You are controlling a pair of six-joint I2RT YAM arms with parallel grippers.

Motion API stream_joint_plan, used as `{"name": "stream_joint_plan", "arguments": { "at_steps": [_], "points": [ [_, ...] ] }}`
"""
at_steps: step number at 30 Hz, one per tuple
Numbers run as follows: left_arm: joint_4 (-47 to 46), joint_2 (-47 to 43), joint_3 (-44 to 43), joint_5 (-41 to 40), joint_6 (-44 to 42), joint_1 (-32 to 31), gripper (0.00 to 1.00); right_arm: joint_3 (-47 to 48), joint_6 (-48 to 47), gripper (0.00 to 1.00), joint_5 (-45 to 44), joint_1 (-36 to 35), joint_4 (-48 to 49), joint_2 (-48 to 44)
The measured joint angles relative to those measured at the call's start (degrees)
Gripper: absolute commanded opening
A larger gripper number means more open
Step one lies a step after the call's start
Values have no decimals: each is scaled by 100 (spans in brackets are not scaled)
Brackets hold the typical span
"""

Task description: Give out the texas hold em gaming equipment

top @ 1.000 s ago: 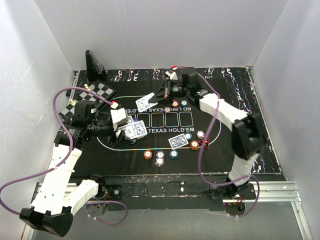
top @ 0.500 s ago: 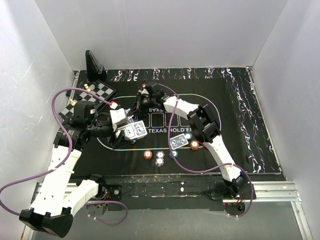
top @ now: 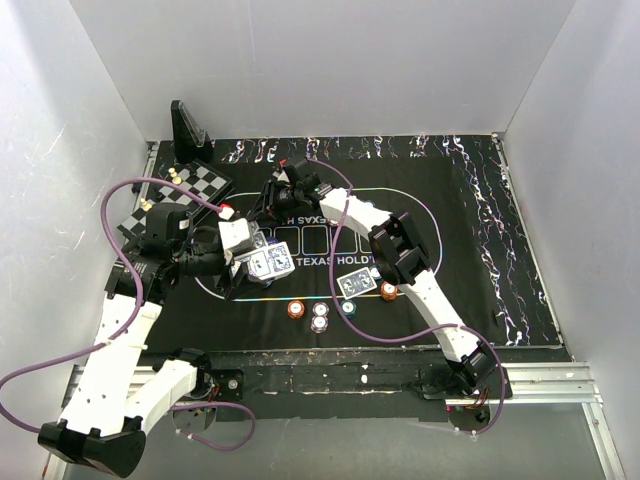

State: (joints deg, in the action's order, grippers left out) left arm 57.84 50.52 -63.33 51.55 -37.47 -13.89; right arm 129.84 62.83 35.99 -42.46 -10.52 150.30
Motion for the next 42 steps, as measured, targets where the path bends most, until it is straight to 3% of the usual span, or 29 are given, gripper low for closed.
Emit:
{"name": "stream_joint_plan", "arguments": {
  "at_steps": [8,24,29,42],
  "points": [
    [15,-52,11,0,2,0,13,-63,-188,80,-39,2,-225,11],
    [39,-98,24,-4,22,0,13,-448,-715,86,-66,291,-785,-702],
    [39,-98,74,-9,20,0,13,-1073,-767,88,22,494,-713,-1709],
    [35,-92,116,-7,-2,0,13,-4876,-461,91,437,492,929,-5694]
  ]
}}
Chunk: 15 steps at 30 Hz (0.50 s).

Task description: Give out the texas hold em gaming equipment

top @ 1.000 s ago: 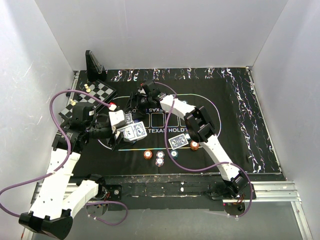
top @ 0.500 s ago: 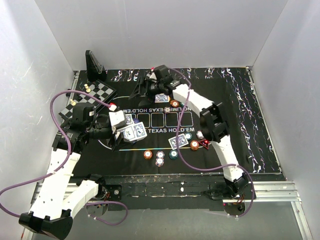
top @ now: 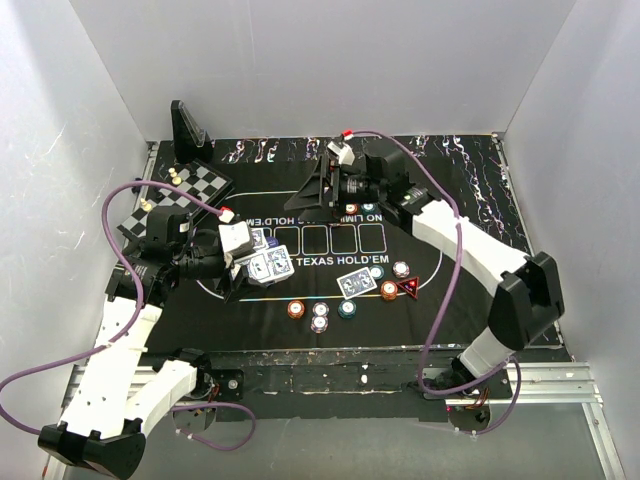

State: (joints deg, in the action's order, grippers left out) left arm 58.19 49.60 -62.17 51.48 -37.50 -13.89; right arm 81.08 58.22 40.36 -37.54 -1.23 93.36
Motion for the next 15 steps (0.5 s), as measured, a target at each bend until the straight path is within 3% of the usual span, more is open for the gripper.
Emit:
{"name": "stream_joint_plan", "arguments": {
  "at_steps": [6,15],
  "points": [
    [-22,11,85,4,0,0,13,-695,87,91,17,-199,223,-643],
    [-22,9,85,2,-7,0,13,-793,-131,92,-57,-761,92,-872]
  ]
}}
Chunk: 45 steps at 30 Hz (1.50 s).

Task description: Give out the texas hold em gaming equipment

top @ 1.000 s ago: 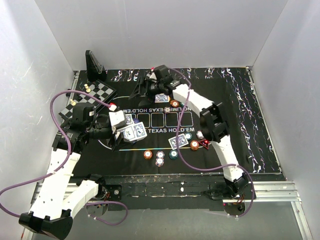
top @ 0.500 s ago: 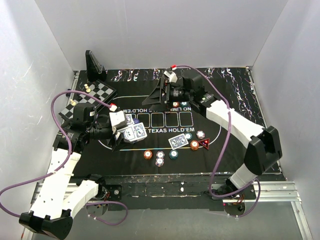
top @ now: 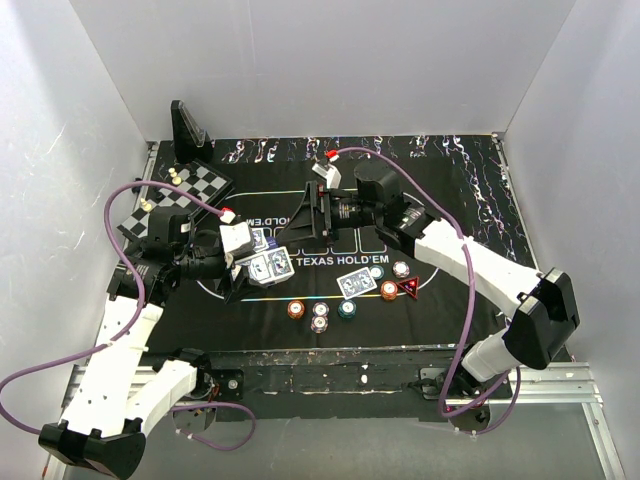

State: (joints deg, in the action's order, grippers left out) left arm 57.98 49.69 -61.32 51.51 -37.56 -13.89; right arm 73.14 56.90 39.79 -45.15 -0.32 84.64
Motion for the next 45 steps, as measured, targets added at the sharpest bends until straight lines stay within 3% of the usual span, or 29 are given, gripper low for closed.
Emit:
{"name": "stream_joint_plan", "arguments": {
  "at_steps": [24,39,45],
  "points": [
    [-22,-20,0,31,20,0,13,-264,39,94,-109,-590,68,138],
    [-61,-83,0,24,57,0,13,-415,317,82,-20,-662,483,361],
    [-63,-83,0,24,76,0,13,-466,435,70,50,-662,590,372]
  ]
}}
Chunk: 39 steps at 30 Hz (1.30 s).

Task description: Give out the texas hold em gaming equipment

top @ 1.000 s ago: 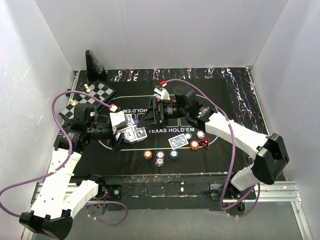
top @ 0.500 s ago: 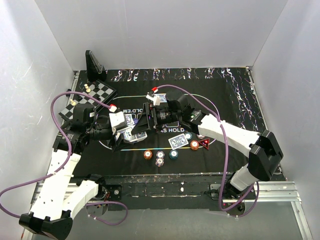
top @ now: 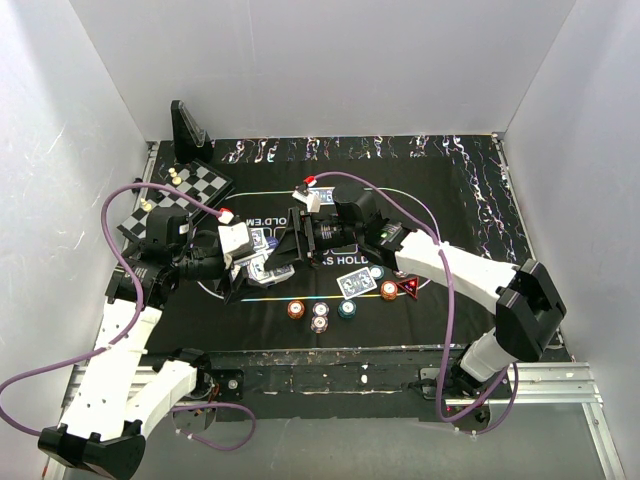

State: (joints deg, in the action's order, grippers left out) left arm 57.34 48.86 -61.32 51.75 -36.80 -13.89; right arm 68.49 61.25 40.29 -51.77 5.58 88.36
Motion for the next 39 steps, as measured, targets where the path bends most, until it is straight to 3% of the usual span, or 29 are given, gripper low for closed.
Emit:
{"name": "stream_joint_plan", "arguments": {
  "at_steps": [6,23,39],
  "points": [
    [-63,0,0,0,63,0,13,-68,63,61,46,9,160,9],
    [-254,4,74,-9,214,-2,12,-616,332,53,96,262,535,-269],
    [-254,0,74,-9,254,-2,12,-647,363,29,188,404,614,-396]
  ]
}}
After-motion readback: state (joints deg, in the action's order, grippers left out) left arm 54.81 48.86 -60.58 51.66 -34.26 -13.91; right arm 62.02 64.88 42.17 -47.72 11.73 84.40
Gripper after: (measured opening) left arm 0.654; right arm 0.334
